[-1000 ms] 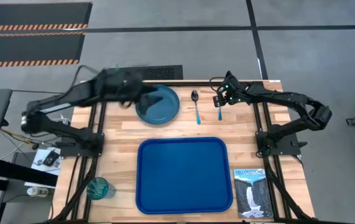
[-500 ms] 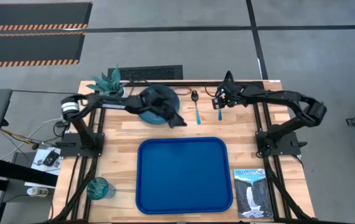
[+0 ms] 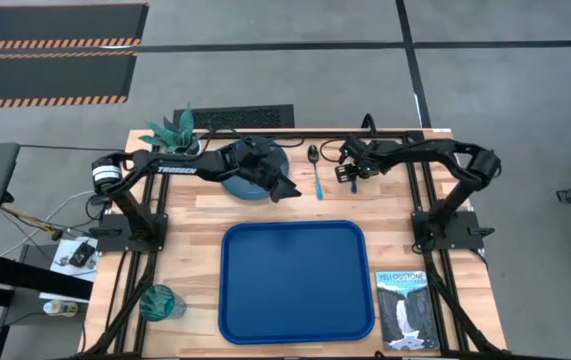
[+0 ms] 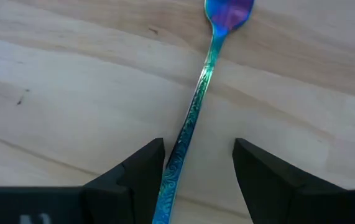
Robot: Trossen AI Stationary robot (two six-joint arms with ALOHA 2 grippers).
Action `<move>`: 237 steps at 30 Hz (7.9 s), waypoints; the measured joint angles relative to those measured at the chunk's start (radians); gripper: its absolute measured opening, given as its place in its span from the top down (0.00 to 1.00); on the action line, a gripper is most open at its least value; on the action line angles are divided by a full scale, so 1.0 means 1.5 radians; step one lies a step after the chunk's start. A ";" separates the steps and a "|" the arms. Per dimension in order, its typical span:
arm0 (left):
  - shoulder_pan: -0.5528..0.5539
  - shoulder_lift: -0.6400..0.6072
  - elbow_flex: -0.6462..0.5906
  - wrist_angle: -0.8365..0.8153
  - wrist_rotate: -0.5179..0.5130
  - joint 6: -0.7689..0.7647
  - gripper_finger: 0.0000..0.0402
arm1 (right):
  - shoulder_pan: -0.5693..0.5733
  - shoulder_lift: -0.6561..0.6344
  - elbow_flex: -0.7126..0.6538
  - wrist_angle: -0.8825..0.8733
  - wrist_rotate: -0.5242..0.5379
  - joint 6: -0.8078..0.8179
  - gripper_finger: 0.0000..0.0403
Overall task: Pick and place plate/cup/fork/spoon on tray
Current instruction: Put the iridescent fork on the blue tray, then put the blue spoon on the blue tray
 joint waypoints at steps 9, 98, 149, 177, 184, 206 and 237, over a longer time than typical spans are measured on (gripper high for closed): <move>0.022 -0.009 0.000 -0.026 0.000 0.020 0.33 | -0.008 -0.017 -0.002 0.007 0.001 -0.004 0.85; 0.052 -0.066 -0.082 0.125 -0.233 0.030 0.98 | 0.411 -0.011 0.243 0.089 0.185 0.035 0.89; -0.386 -0.114 -0.404 0.276 -0.301 -0.242 1.00 | 0.655 -0.361 0.242 -0.159 0.262 -0.069 0.51; -0.461 -0.151 -0.423 0.172 -0.440 -0.396 0.97 | 0.641 -0.363 0.242 -0.164 0.264 -0.063 0.53; -0.461 -0.151 -0.423 0.160 -0.438 -0.388 0.79 | 0.641 -0.363 0.242 -0.164 0.264 -0.063 0.53; -0.455 -0.186 -0.423 0.117 -0.436 -0.267 0.45 | 0.641 -0.361 0.242 -0.165 0.255 -0.062 0.53; -0.392 -0.386 -0.422 0.051 -0.492 -0.185 0.45 | 0.232 0.006 0.243 -0.146 0.104 0.030 0.44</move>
